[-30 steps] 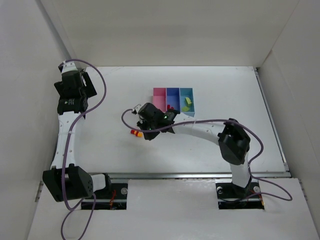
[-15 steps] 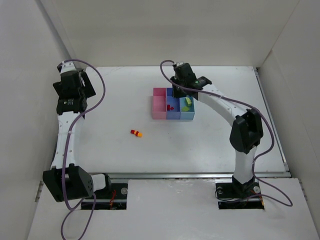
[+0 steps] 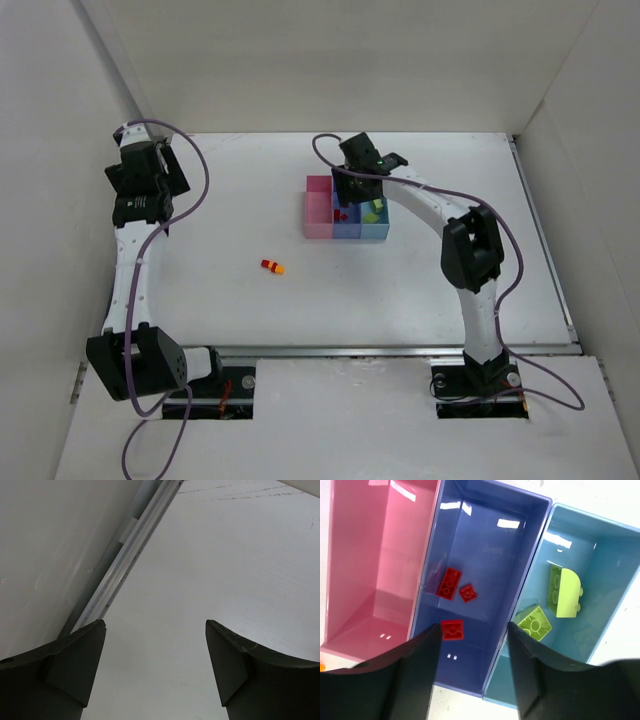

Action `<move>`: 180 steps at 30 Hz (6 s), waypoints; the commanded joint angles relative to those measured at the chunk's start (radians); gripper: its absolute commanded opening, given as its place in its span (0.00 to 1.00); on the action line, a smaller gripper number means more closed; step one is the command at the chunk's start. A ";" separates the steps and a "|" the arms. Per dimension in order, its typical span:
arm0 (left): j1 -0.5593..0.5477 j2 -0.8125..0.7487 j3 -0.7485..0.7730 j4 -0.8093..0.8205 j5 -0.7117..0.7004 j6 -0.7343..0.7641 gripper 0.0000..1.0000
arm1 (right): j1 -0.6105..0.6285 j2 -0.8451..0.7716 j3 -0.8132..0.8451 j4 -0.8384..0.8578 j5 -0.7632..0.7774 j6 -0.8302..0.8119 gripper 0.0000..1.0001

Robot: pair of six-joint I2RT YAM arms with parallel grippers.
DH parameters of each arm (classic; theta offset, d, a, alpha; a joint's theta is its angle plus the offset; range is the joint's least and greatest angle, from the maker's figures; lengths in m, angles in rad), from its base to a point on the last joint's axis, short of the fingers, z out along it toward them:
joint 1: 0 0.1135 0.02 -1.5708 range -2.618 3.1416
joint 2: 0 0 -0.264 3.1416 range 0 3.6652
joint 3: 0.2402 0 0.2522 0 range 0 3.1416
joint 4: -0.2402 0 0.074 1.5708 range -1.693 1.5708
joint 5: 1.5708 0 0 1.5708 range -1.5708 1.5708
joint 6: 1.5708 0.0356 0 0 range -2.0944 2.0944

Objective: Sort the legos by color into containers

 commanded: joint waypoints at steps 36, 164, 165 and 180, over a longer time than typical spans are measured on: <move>-0.454 -0.141 -0.268 -0.419 0.653 1.703 0.73 | 0.089 -0.586 -0.462 0.265 -0.217 -0.107 0.73; -0.676 0.082 0.090 -0.299 0.781 0.837 0.09 | 0.108 -0.502 -0.542 0.529 -0.660 0.449 0.61; -0.676 0.082 0.090 -0.299 0.781 0.837 0.09 | 0.108 -0.502 -0.542 0.529 -0.660 0.449 0.60; -0.685 0.082 0.100 -0.290 0.772 0.828 0.09 | 0.108 -0.479 -0.514 0.538 -0.669 0.458 0.54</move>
